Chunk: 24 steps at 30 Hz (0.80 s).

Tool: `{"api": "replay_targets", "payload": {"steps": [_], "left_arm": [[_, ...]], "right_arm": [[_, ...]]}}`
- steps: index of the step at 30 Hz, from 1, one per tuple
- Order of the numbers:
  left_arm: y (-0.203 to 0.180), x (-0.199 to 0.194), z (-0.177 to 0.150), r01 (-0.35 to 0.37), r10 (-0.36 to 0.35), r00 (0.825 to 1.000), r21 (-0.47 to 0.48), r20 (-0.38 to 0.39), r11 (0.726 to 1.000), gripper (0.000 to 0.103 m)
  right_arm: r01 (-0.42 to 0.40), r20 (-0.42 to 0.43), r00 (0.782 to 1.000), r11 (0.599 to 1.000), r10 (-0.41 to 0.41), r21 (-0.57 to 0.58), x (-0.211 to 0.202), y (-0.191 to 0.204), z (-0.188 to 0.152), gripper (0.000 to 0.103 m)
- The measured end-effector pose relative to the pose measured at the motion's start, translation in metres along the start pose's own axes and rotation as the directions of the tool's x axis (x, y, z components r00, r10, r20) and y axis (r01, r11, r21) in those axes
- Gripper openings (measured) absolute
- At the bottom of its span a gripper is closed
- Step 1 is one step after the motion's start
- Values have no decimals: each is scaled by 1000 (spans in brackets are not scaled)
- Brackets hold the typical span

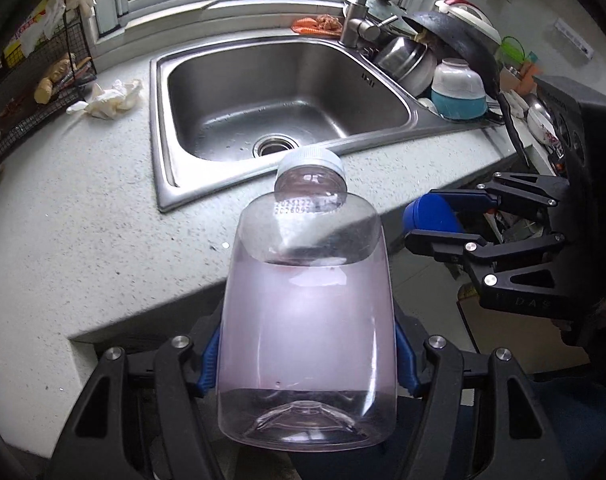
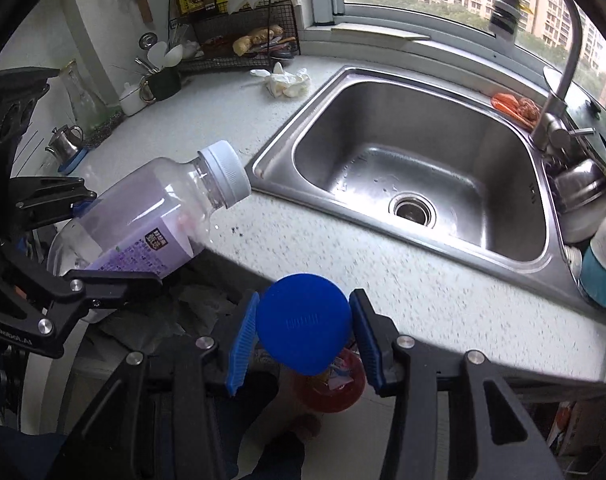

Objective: Collect trash
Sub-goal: 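Carry the bottle and blue lid down over the red bin with both tools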

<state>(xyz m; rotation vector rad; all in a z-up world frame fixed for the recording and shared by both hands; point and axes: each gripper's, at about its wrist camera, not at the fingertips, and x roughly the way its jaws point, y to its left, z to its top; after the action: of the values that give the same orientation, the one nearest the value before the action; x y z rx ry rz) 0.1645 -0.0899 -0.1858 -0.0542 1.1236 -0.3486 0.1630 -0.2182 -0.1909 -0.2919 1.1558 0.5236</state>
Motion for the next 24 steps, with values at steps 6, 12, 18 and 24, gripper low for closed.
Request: {"api": "replay_targets", "payload": {"steps": [6, 12, 18, 24], "left_arm": [[-11, 63, -28, 68, -70, 992, -20, -107, 997, 65], [-8, 147, -51, 100, -101, 977, -14, -187, 995, 65], [-16, 233, -79, 116, -98, 962, 56, -257, 992, 65], [-20, 309, -99, 108, -80, 956, 86, -281, 990, 65]], "right_arm": [[45, -67, 997, 997, -40, 67, 33, -17, -42, 44], [57, -111, 993, 990, -42, 130, 91, -25, -78, 44], [81, -146, 988, 976, -52, 202, 155, -36, -114, 44], [108, -184, 981, 953, -56, 282, 206, -52, -148, 44]]}}
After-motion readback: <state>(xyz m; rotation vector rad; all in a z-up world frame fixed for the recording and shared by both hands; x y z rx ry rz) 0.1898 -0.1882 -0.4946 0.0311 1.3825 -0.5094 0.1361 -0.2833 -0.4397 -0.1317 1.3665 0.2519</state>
